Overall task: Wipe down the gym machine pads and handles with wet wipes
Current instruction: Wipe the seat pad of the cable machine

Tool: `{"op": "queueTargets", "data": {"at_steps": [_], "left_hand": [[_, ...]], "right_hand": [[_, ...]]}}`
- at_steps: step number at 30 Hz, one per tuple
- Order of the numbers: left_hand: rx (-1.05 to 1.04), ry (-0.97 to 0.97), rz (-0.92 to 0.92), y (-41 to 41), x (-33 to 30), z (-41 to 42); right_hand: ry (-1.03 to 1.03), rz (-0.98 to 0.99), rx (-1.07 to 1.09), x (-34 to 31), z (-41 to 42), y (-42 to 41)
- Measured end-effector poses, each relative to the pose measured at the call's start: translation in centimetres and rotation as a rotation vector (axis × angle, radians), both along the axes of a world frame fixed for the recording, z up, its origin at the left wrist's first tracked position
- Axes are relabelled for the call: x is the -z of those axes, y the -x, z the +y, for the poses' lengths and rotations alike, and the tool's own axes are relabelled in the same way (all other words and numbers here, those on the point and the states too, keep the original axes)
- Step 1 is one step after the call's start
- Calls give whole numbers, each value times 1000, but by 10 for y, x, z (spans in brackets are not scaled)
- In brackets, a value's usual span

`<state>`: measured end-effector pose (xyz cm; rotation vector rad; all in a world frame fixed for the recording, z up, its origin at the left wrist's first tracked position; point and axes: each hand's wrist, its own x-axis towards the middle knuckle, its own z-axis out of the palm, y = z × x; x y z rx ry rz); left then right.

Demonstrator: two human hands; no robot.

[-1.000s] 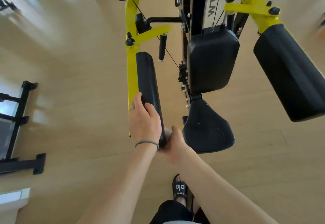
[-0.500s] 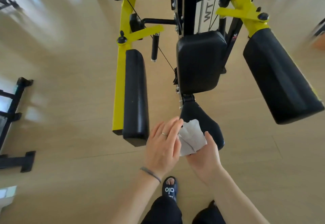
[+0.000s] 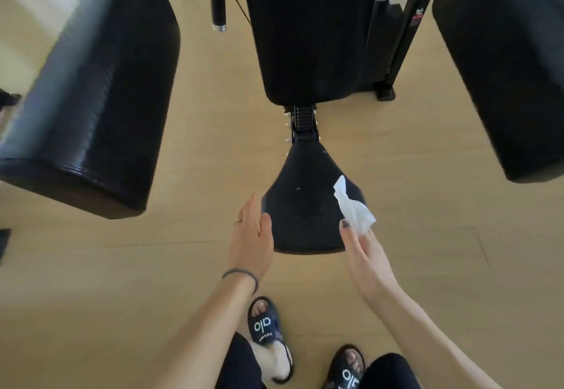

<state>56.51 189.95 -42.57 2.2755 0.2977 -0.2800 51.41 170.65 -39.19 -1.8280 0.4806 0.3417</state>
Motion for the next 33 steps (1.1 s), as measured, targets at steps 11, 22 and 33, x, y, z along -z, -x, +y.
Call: {"op": "queueTargets", "data": {"at_steps": [11, 22, 33], "left_hand": [[-212, 264, -71, -56, 157, -4], [-261, 286, -195, -56, 184, -9], [-293, 197, -234, -57, 183, -14]], "right_hand": [[901, -318, -717, 182, 15, -22], [1016, -619, -798, 213, 32, -36], [930, -744, -892, 206, 28, -36]]}}
